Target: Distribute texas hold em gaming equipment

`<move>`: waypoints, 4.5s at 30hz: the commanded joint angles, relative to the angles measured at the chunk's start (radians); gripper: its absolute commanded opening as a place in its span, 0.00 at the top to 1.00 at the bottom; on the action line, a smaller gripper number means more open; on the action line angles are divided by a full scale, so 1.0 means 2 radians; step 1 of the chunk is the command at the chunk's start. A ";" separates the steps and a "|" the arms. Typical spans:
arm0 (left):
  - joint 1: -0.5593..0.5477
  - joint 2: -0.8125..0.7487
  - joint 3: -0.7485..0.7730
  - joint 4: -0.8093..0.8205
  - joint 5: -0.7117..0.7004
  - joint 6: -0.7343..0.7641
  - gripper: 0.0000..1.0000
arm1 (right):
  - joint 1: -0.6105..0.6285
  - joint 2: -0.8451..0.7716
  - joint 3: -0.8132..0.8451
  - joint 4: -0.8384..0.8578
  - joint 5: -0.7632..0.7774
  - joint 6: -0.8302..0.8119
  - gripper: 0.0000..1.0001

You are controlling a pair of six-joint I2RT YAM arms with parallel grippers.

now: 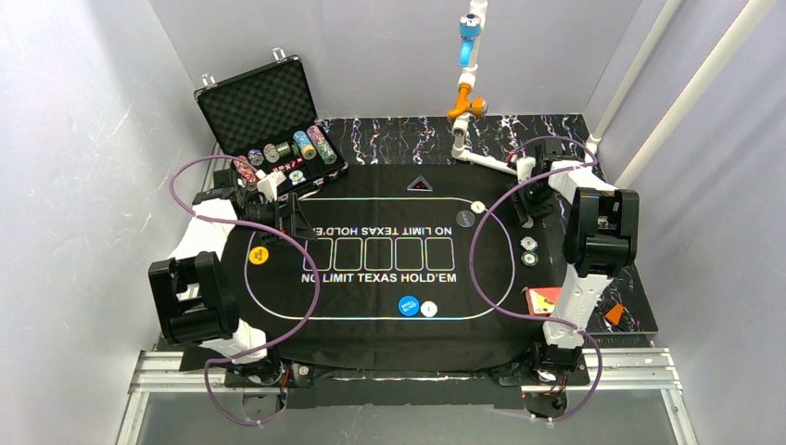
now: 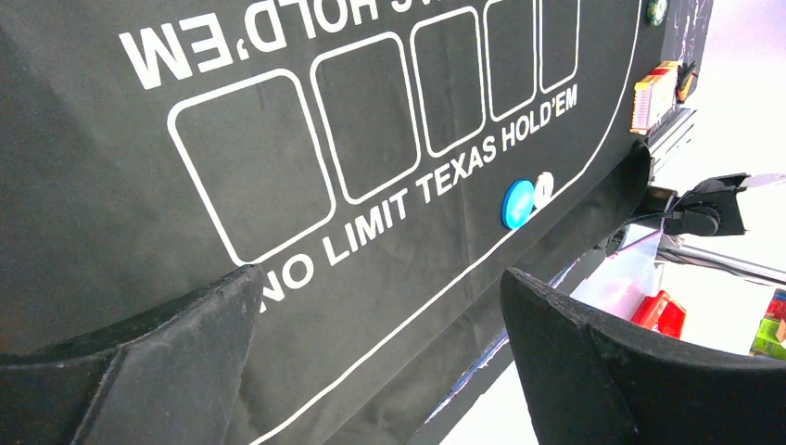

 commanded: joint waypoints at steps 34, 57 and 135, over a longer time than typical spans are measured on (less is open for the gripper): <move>0.006 0.008 0.016 -0.007 0.008 -0.002 0.00 | 0.053 -0.076 -0.024 -0.043 -0.060 0.003 0.62; 0.004 0.101 -0.048 0.168 0.278 -0.175 0.28 | 0.264 -0.132 -0.034 -0.024 -0.118 0.034 0.64; -0.145 0.096 0.000 0.094 0.166 -0.112 1.00 | 0.408 -0.134 0.056 -0.007 -0.098 0.054 0.02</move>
